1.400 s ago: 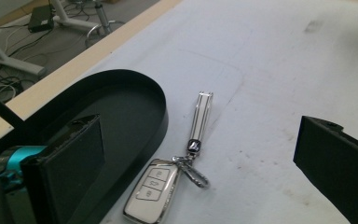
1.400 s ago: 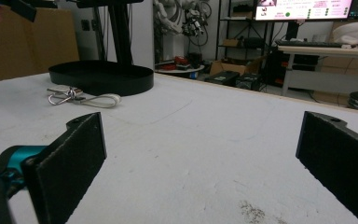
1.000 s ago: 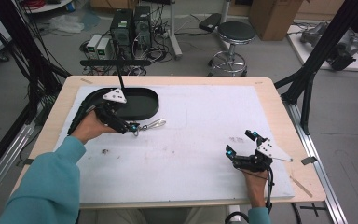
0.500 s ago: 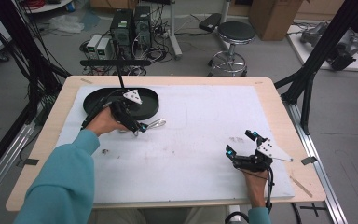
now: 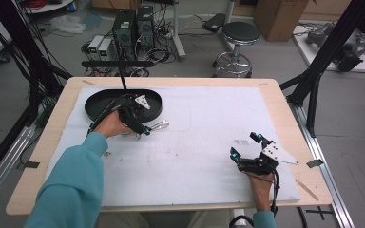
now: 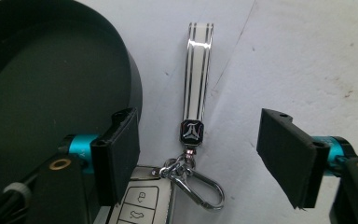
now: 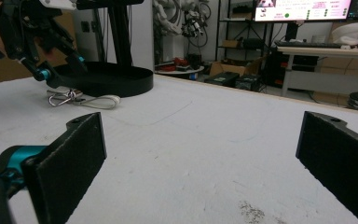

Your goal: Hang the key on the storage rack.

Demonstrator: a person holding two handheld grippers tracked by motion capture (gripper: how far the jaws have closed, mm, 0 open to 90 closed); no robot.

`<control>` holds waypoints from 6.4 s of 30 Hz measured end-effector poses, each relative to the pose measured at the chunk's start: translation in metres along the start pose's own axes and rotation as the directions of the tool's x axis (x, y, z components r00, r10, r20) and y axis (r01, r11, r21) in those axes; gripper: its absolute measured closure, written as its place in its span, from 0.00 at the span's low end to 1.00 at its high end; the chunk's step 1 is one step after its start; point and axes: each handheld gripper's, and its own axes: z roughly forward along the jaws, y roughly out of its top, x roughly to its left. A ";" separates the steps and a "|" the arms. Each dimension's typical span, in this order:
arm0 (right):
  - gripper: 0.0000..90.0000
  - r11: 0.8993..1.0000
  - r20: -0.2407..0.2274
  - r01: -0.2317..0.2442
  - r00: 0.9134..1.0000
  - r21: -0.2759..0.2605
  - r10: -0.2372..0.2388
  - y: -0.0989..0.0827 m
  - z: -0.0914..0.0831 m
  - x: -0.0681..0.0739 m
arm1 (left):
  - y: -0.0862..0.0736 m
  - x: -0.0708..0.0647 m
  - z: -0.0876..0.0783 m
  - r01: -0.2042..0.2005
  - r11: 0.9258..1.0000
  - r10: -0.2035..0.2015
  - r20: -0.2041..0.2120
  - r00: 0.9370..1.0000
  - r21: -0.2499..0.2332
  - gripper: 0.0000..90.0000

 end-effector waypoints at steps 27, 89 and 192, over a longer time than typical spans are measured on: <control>0.01 1.000 0.001 -0.002 1.000 -0.008 0.002 0.000 -0.001 0.000 | 0.009 0.001 0.025 -0.005 0.986 0.010 -0.030 0.999 0.167 0.52; 0.01 1.000 0.002 -0.024 1.000 -0.006 0.024 0.000 -0.001 -0.001 | 0.020 0.001 0.031 -0.056 0.984 0.052 0.026 0.998 0.172 0.82; 0.01 1.000 0.001 -0.022 1.000 -0.005 0.022 0.000 -0.001 0.000 | 0.002 0.063 -0.037 0.261 0.747 -0.392 -0.088 0.916 -0.611 0.82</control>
